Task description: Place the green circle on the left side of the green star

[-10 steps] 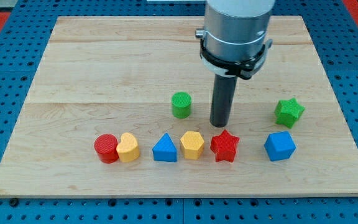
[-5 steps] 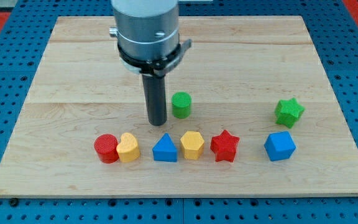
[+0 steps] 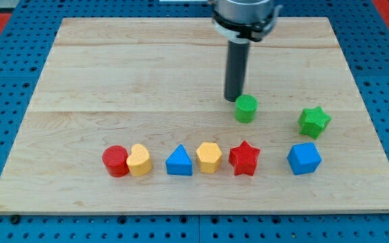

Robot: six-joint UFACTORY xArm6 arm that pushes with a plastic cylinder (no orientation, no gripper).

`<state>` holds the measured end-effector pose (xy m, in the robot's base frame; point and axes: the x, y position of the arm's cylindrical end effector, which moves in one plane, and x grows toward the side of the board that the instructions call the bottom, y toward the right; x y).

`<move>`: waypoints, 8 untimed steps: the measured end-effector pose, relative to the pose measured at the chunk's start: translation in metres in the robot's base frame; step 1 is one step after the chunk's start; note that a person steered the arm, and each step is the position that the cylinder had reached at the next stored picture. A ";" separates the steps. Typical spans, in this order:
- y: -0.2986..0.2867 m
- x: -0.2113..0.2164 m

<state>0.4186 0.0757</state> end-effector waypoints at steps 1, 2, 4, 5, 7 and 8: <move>0.014 0.008; -0.006 0.011; 0.017 0.034; 0.043 0.048; 0.024 0.055; 0.026 0.083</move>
<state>0.5018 0.1020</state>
